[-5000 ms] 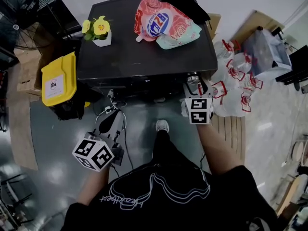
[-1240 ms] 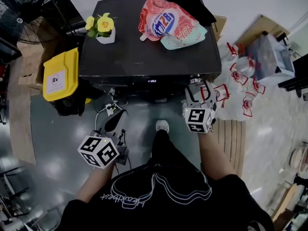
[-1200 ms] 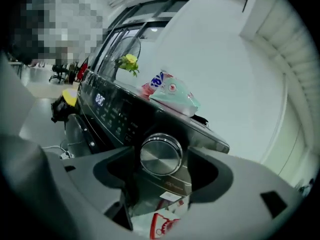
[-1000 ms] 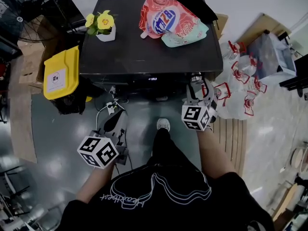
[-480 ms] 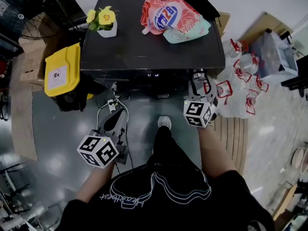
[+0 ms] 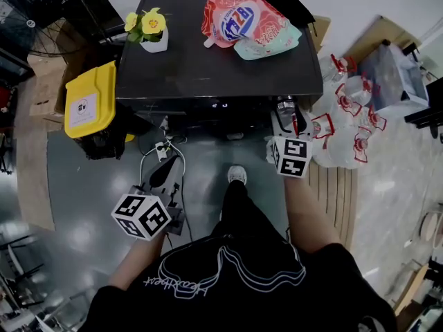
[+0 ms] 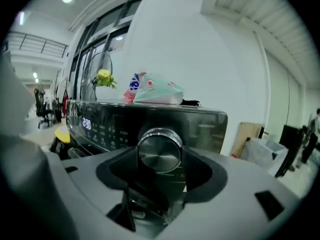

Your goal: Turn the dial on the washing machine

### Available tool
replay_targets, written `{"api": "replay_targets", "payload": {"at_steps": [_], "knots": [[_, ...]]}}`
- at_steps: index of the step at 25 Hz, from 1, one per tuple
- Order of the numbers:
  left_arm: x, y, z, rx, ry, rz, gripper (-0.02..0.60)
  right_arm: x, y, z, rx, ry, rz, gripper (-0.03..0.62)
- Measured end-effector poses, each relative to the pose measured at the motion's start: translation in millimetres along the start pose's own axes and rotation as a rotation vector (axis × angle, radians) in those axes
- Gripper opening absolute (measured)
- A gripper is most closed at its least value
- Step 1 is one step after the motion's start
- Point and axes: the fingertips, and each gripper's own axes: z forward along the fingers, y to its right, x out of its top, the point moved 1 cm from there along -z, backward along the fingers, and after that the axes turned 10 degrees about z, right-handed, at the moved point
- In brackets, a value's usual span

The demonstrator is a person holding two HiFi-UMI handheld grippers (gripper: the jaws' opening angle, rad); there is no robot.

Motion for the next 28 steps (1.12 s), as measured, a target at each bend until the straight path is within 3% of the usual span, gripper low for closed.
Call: {"api": "replay_targets", "payload": {"at_steps": [14,20,28], "knots": [[-0.8,2.6,-7.2,-0.002,0.011,-0.009,0.005,-3.3,4.7,-0.6,0.066,-0.026,0.344,0.281],[-3.0,-0.7,-10.2,0.001,0.014,-0.012,0.005,-5.5,7.0,-0.2,0.138,-0.010,0.581,0.281],[-6.1,-4.9,-13.4,0.010,0.010,-0.019,0.005,-7.3,7.3,0.2,0.207,-0.019,0.811,0.281]]}}
